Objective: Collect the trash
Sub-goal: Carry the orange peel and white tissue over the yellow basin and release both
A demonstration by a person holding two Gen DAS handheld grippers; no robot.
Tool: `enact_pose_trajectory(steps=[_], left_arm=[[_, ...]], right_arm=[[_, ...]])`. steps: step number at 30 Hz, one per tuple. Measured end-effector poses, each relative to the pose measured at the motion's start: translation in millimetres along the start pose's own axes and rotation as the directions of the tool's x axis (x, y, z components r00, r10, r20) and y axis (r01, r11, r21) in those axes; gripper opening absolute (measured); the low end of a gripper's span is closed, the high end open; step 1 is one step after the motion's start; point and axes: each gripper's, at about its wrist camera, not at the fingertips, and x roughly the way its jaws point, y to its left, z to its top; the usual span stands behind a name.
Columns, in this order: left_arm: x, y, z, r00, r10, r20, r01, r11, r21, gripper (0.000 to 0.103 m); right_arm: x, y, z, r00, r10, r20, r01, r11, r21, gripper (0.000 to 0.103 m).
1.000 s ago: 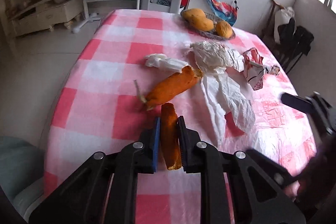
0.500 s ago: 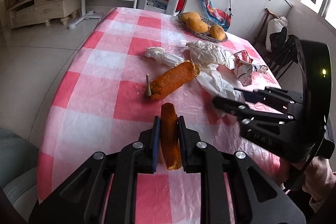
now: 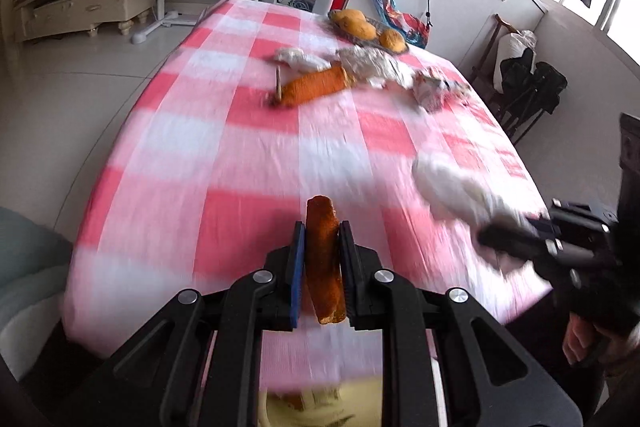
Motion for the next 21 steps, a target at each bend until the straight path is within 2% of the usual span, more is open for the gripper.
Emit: enact_pose_trajectory(steps=[5, 10, 12, 14, 16, 19, 21], left_arm=[[-23, -8, -32, 1.000, 0.004, -0.001, -0.004, 1.000, 0.020, 0.016], [-42, -21, -65, 1.000, 0.014, -0.013, -0.014, 0.999, 0.038, 0.016], [-44, -27, -78, 0.999, 0.024, -0.037, -0.022, 0.998, 0.052, 0.016], [-43, -30, -89, 0.998, 0.020, -0.067, -0.017, 0.999, 0.049, 0.016], [-37, -30, -100, 0.993, 0.022, -0.115, -0.018, 0.999, 0.042, 0.016], [-22, -25, -111, 0.980, 0.040, -0.197, -0.034, 0.999, 0.034, 0.017], [-17, -22, -114, 0.975, 0.070, -0.212, -0.065, 0.997, 0.033, 0.019]], right_arm=[[-8, 54, -42, 0.987, 0.084, -0.140, -0.103, 0.985, -0.135, 0.013], [4, 93, -89, 0.957, 0.078, -0.278, -0.147, 0.960, -0.237, 0.013], [11, 99, -100, 0.952, 0.073, -0.299, -0.150, 0.958, -0.244, 0.013], [22, 101, -109, 0.941, 0.063, -0.331, -0.146, 0.962, -0.231, 0.022], [32, 102, -116, 0.936, 0.030, -0.350, -0.114, 0.968, -0.224, 0.062], [37, 103, -118, 0.937, -0.016, -0.350, -0.060, 0.977, -0.205, 0.068], [36, 101, -119, 0.941, -0.046, -0.336, -0.015, 0.984, -0.177, 0.075]])
